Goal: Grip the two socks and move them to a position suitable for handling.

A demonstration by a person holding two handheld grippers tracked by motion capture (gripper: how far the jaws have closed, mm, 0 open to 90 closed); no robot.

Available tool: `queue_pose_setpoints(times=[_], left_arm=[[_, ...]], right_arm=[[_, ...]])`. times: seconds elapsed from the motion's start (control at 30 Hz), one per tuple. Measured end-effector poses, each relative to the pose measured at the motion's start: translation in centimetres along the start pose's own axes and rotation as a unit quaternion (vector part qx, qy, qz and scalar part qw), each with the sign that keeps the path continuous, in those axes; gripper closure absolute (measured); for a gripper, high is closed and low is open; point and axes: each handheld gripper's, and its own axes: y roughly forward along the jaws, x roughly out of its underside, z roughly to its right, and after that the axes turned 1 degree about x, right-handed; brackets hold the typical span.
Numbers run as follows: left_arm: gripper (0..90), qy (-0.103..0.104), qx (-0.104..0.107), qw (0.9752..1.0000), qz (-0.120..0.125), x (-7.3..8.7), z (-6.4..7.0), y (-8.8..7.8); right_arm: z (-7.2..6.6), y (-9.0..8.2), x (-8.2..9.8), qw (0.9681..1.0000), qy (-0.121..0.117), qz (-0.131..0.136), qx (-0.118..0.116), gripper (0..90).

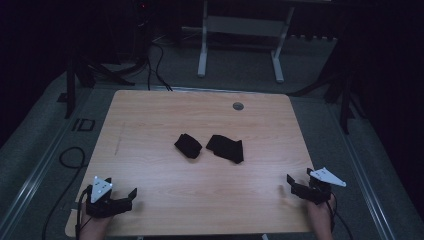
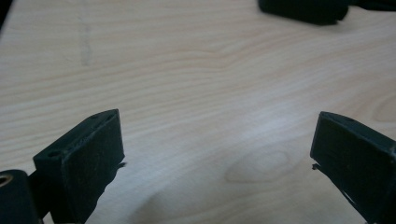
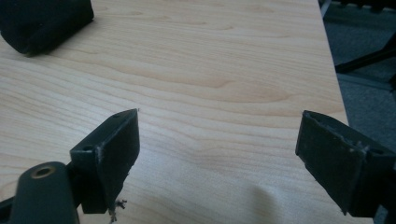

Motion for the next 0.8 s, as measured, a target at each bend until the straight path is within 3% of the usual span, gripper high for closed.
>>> queue_pose_setpoints(times=[0.1,0.17,0.27,0.43,0.53,0.73,0.8], left_arm=[[3.1,0.001,0.003,1.0000,-0.004,0.0,-0.1,-0.2],[3.1,0.000,0.016,0.9998,-0.011,-0.1,-0.2,-0.3],[3.1,0.003,0.020,0.9997,-0.015,-0.1,-0.1,-0.2],[4.2,-0.010,0.068,0.9966,-0.045,-0.9,1.0,0.8],[4.5,-0.012,0.086,0.9953,-0.041,-1.1,1.5,1.1],[4.3,0.015,0.099,0.9941,-0.040,-2.4,3.4,2.5],[4.3,0.026,0.102,0.9933,-0.048,-2.9,4.0,3.1]], right_arm=[[0.2,-0.1,-0.2,0.9999,-0.001,-0.009,-0.009,13.6],[0.4,-0.1,-0.4,0.9995,0.000,-0.017,-0.027,13.6],[0.5,-0.1,-0.5,0.9994,-0.001,-0.025,-0.025,13.6],[0.1,-0.4,-1.3,0.9984,-0.007,-0.035,-0.043,13.6],[-0.2,-0.3,-1.5,0.9978,-0.007,-0.039,-0.052,14.0],[-1.8,0.5,-1.8,0.9958,-0.020,-0.055,-0.071,13.8],[-2.1,0.8,-1.9,0.9943,-0.020,-0.058,-0.087,13.7]])
